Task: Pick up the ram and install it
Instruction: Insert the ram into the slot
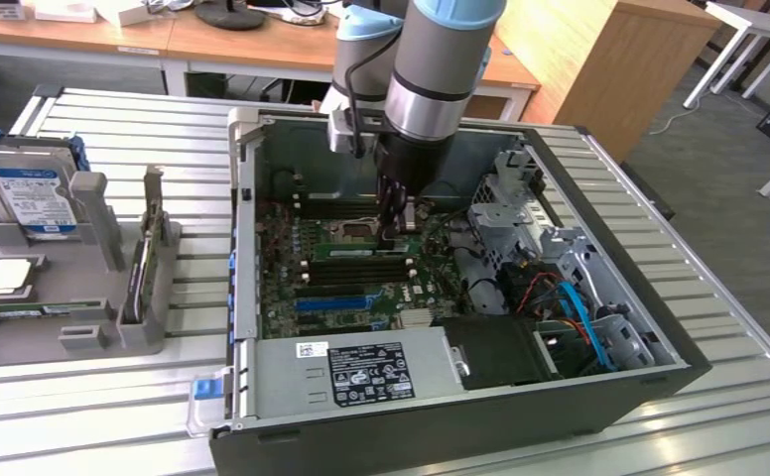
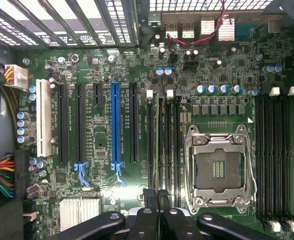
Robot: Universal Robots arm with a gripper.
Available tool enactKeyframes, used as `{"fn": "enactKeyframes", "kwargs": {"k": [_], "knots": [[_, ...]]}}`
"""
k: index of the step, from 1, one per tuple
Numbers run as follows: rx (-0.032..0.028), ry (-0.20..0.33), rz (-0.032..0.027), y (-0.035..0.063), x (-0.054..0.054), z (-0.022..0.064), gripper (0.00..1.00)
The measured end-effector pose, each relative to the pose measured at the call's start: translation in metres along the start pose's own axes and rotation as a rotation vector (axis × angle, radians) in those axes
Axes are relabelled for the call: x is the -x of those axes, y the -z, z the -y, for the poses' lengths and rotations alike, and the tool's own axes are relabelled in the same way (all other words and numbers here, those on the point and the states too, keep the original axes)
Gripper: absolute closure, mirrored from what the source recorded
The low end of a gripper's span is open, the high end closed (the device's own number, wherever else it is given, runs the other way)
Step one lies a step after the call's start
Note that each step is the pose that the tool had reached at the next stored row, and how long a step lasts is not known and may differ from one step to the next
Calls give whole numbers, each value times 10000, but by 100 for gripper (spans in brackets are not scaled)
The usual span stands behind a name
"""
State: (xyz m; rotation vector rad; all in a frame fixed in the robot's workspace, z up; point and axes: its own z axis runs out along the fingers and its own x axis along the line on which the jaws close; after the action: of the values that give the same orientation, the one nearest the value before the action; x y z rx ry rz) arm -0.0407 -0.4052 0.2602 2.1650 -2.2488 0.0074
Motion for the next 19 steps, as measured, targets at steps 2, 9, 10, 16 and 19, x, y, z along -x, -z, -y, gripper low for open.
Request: {"fn": "enactKeyframes", "kwargs": {"k": [2, 9, 10, 16, 19], "knots": [[2, 0, -5, -16, 0, 0, 88], [2, 0, -4, -75, 1, 0, 88], [2, -1, -6, -76, 0, 0, 88], [1, 0, -3, -90, 1, 1, 88], [2, 0, -5, -105, 1, 1, 88]]}}
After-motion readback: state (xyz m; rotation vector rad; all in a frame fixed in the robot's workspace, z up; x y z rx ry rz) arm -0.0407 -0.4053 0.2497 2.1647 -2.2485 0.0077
